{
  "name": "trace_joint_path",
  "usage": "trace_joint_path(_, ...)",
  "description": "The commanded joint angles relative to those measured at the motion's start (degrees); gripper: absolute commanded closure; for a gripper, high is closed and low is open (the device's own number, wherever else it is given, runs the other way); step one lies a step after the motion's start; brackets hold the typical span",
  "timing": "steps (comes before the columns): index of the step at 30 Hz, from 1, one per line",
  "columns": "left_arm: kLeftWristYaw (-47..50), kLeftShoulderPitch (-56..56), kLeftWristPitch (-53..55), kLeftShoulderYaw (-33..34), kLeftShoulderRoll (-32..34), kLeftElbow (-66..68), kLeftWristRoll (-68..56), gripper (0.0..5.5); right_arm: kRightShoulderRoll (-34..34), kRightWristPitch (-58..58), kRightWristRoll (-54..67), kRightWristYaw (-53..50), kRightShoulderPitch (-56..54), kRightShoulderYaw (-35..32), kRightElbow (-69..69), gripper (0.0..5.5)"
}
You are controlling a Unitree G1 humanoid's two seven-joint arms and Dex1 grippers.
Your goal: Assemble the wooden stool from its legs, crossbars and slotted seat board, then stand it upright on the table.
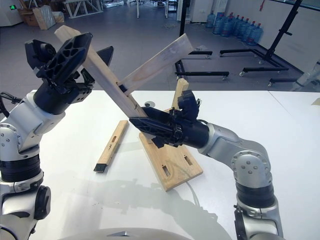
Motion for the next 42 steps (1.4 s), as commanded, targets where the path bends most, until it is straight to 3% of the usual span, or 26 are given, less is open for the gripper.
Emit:
trace_joint_path(1, 0.3, -0.6, 0.2, 0.0, -0.2, 0.2, -0.7, 2.48, 0.1, -0.7, -0.7, -0.1, 0.4, 0.4, -0.8, 3.45)
trace_joint_path(5, 0.3, -0.4, 0.5, -0.1, -0.1, 0.3, -0.5, 3.08, 0.1, -0.9, -0.6, -0.1, 0.4, 0.1, -0.4, 3.45)
trace_joint_path(14, -1.0, 0.4, 0.4, -0.2, 0.0, 0.5, 3.9, 3.15, 0.0, -0.8, 0.4, -0.6, 0.0, -0.3, 0.1, 3.45)
trace_joint_path(15, -1.3, 0.5, 0.3, -0.2, 0.0, 0.7, 4.9, 3.18, -0.3, -0.5, 0.4, -0.5, 0.3, -0.1, -0.1, 3.08)
trace_joint_path(23, -4.1, 1.6, 0.2, -0.1, -0.3, 2.2, 13.3, 3.45, -3.0, -0.1, 0.1, 1.2, 4.8, -1.4, -1.8, 1.62)
trace_joint_path(28, -5.8, 1.3, 0.1, 0.6, 0.0, 2.0, 17.3, 3.45, -10.4, -0.7, -2.8, 4.2, 9.5, -8.6, -1.5, 0.68)
trace_joint_path(31, -8.2, 1.7, -0.1, 0.4, 1.2, -0.3, 22.2, 3.45, -16.9, -2.2, -11.1, 8.5, 14.1, -12.3, 0.4, 0.18)
trace_joint_path(34, -11.4, 2.4, -1.2, -0.5, 2.4, -3.9, 29.2, 3.46, -22.7, -6.2, -23.5, 11.4, 17.4, -12.5, 4.8, 0.10)
trace_joint_path(37, -11.5, 3.0, -2.2, 1.8, 2.3, -6.9, 29.2, 3.46, -28.0, -13.1, -40.4, 12.5, 18.1, -6.1, 12.9, 0.10)
trace_joint_path(42, -11.1, 7.6, -2.0, 2.2, 1.3, -9.8, 28.7, 3.46, -25.2, -24.3, -64.0, 9.4, 12.3, 9.2, 30.2, 0.10)
